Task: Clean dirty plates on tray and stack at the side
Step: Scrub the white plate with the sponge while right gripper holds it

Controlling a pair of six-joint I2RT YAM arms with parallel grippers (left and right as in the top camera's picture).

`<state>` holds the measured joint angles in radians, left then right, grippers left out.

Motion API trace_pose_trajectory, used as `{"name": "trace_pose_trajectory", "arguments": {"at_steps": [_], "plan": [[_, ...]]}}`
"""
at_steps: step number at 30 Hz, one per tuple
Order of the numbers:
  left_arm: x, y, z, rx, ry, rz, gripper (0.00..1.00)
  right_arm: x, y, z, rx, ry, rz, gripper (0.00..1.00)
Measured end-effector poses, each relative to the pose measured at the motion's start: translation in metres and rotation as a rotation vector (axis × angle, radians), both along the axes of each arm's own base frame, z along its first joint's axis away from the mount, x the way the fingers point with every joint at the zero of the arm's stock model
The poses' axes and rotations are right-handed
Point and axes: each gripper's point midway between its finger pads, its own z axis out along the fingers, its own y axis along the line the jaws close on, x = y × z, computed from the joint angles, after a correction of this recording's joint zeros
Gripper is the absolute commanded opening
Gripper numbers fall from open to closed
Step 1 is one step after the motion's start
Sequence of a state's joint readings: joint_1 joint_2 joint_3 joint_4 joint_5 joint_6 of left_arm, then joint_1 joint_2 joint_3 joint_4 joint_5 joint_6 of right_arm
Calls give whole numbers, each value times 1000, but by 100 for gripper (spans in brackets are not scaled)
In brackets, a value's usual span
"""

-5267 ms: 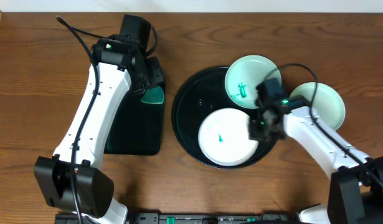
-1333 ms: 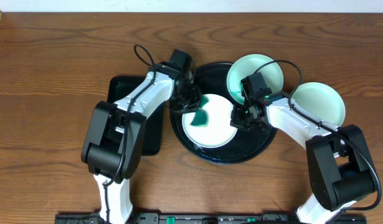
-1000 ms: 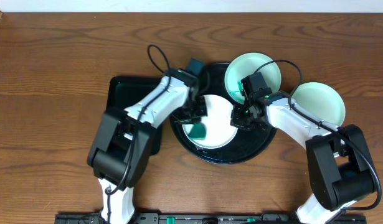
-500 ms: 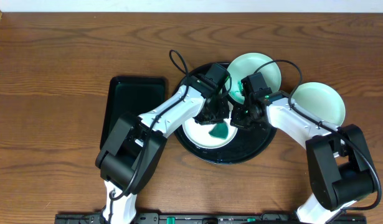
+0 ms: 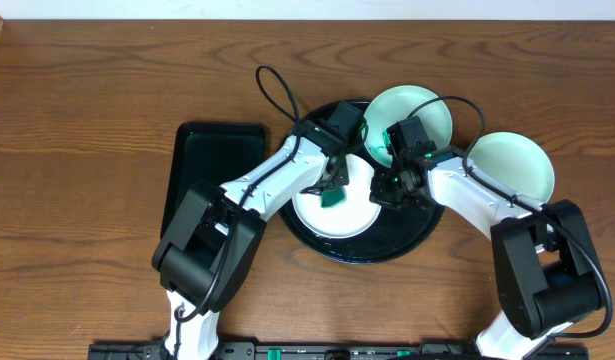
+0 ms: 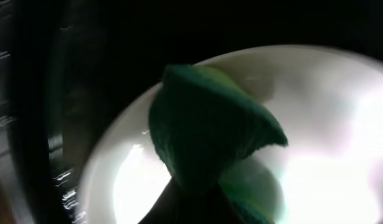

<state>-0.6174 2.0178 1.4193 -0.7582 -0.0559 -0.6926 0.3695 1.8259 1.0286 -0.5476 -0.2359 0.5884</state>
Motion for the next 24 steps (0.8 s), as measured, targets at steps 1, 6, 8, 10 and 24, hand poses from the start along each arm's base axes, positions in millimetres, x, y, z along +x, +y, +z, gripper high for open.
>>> {"name": "trace_pose_trajectory", "arguments": {"at_steps": [1,6,8,10,24], "plan": [[-4,4,0,17,16,9,7,0,0,0,0,0,0,1],[-23,0,-2,-37,120,13,7,0,0,0,1,-1,0,1],[-26,-12,-1,-117,155,-11,7,0,0,0,1,-1,0,1],[-29,-28,1,-212,183,-58,7,0,0,0,1,-1,0,1],[17,-36,7,-290,12,-157,7,0,0,0,0,0,0,1]]}}
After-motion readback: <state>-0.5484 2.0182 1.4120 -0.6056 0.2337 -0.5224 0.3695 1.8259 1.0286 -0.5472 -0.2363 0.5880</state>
